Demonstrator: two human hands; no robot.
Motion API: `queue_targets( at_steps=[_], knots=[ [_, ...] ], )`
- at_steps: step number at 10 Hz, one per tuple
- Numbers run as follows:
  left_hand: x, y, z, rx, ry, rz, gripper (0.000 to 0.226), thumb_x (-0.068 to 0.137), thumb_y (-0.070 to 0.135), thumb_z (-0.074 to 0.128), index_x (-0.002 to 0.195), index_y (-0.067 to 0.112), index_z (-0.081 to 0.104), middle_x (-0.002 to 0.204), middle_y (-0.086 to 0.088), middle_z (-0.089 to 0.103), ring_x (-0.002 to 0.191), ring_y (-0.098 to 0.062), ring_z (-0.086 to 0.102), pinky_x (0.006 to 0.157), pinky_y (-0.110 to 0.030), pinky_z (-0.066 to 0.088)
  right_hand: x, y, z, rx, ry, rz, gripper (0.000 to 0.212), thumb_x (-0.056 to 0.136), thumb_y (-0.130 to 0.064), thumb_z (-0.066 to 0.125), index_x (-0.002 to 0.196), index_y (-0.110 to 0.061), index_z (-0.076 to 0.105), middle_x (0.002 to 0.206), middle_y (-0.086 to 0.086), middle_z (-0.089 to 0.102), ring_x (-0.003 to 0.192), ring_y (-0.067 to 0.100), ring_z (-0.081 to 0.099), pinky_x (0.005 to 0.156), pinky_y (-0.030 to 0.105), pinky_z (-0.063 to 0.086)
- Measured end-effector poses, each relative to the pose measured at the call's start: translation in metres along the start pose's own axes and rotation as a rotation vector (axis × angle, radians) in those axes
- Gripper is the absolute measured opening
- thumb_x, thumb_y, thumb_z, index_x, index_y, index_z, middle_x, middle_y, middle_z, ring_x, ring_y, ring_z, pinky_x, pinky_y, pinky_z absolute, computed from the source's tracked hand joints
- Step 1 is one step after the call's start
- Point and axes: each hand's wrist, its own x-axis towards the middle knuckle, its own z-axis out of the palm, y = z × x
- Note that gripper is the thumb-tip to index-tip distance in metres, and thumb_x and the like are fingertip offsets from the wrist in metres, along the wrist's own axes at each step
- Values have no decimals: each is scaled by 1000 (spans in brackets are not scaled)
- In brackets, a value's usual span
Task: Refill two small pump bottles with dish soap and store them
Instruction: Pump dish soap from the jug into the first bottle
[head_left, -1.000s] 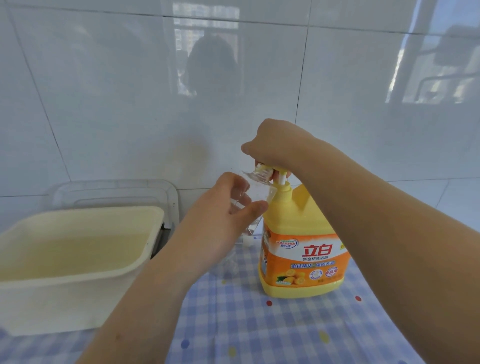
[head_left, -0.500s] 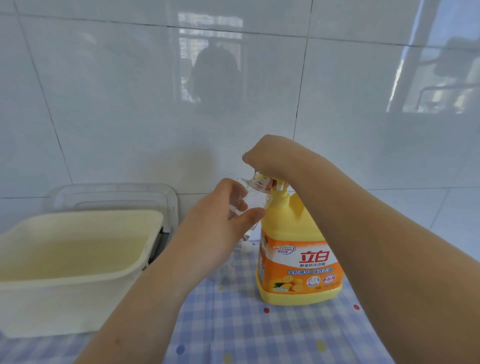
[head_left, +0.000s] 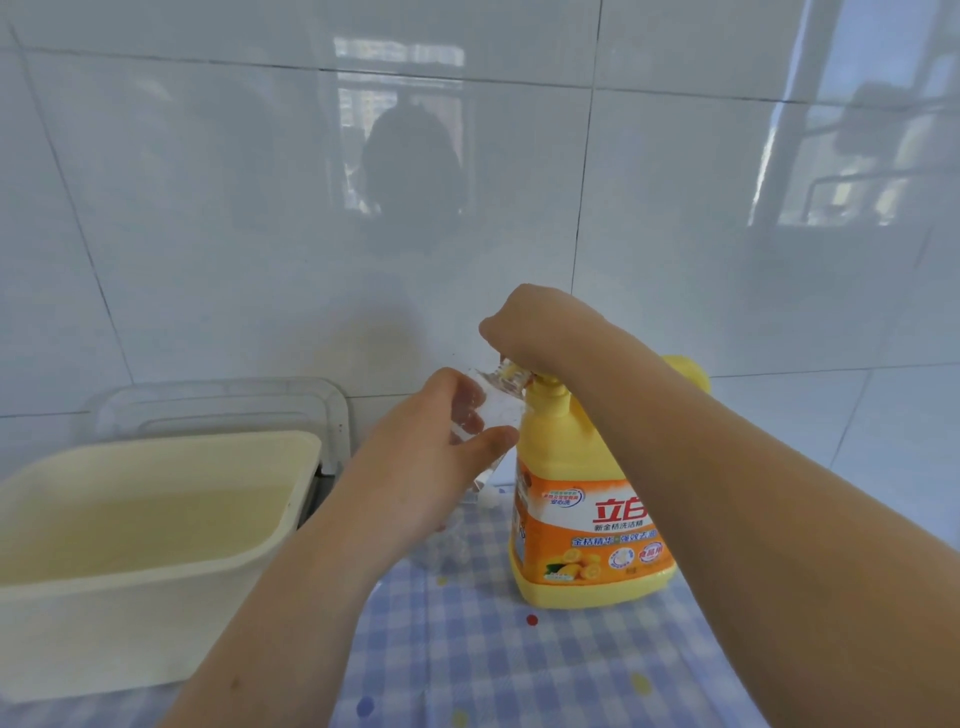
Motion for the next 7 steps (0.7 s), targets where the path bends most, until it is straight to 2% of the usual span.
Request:
queue_targets(
  at_steps=[1, 2, 3, 4, 5, 6, 7],
  knots=[
    [0, 0, 0, -14, 7, 1, 30, 85, 46, 62, 106, 28, 48, 103, 14, 62, 82, -10, 65, 55, -24, 50, -2, -2, -4, -5, -2, -10, 27, 87, -14, 45, 60, -12, 46, 56, 2, 45, 51, 21, 41, 51, 28, 35],
    [-1, 3, 1, -60, 20, 10, 31, 86, 45, 62, 108, 28, 49, 102, 15, 61, 84, -8, 65, 59, -30, 56, -5, -5, -14, 48, -86, -14, 26, 96, -17, 41, 74, -8, 53, 62, 4, 53, 51, 19, 50, 52, 27, 44],
    [-1, 5, 2, -69, 39, 25, 31, 86, 46, 61, 108, 28, 49, 101, 16, 62, 84, -4, 64, 65, -26, 53, -3, -5, -25, 117, -35, -48, 17, 97, -21, 44, 87, -10, 52, 68, 1, 53, 52, 15, 51, 45, 27, 42],
    [0, 3, 3, -70, 53, 27, 32, 86, 47, 61, 109, 28, 49, 101, 14, 63, 83, -4, 64, 70, -26, 53, -2, -4, -27, 38, -227, 20, 25, 102, -20, 39, 95, -8, 60, 69, 2, 58, 58, 18, 54, 54, 29, 50],
    [-1, 2, 4, -61, 61, 33, 32, 86, 48, 61, 108, 29, 49, 101, 14, 64, 77, -5, 66, 67, -25, 51, -2, -1, -19, 46, -297, 49, 39, 106, -23, 32, 76, -8, 52, 76, 5, 56, 58, 15, 47, 44, 16, 45],
    [-2, 3, 3, -33, 75, 34, 30, 87, 49, 60, 108, 31, 48, 100, 15, 62, 71, -3, 66, 63, -22, 45, -19, -5, -20, 169, -172, -7, 24, 102, -17, 38, 103, -3, 57, 75, 6, 52, 69, 23, 57, 55, 30, 51],
    [-1, 2, 2, -12, 88, 38, 30, 87, 49, 60, 108, 32, 48, 99, 16, 60, 71, -3, 66, 65, -23, 45, -20, -9, -21, 150, -162, -48, 32, 101, -14, 39, 124, 2, 54, 71, 5, 49, 81, 28, 56, 62, 32, 49]
  ],
)
